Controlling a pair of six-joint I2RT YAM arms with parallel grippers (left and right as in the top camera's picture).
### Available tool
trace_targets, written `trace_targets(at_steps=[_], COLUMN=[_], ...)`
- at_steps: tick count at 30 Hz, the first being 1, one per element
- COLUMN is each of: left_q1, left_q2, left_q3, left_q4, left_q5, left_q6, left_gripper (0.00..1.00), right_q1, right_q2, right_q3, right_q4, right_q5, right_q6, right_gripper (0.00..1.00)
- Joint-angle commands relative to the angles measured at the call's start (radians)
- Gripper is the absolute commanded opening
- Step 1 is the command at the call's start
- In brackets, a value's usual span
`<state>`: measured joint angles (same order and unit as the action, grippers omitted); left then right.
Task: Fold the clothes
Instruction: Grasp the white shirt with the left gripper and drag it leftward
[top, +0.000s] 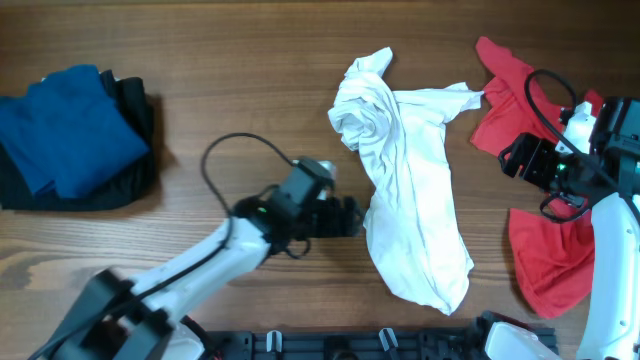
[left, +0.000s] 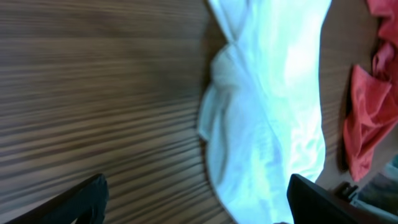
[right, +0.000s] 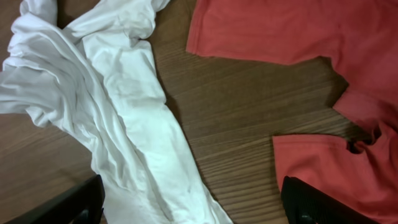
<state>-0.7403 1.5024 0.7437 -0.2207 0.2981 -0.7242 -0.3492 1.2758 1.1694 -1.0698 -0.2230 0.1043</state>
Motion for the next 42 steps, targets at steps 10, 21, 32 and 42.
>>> trace_targets(at_steps=[10, 21, 32, 42], left_q1=[-0.183, -0.215, 0.042, 0.733], left_q2=[0.253, 0.272, 0.052, -0.442], left_q3=[0.01, 0.01, 0.01, 0.01], left_q4=[0.245, 0.325, -0.203, -0.232], left_q5=[-0.003, -0.003, -0.192, -0.311], left_q6=[-0.084, -0.122, -0.006, 0.146], left_gripper=[0.82, 0.04, 0.04, 0.04], right_q1=[0.005, 0.005, 0.005, 0.005], right_q2=[-0.018, -0.018, -0.018, -0.017], right_q3=[0.018, 0.017, 0.017, 0.016], right_q4=[0.0, -0.001, -0.001, -0.001], right_q5=[0.021, 0.021, 0.021, 0.021], right_q6=[0.008, 0.008, 0.007, 0.007], right_gripper=[0.92, 0.93, 0.94, 0.95])
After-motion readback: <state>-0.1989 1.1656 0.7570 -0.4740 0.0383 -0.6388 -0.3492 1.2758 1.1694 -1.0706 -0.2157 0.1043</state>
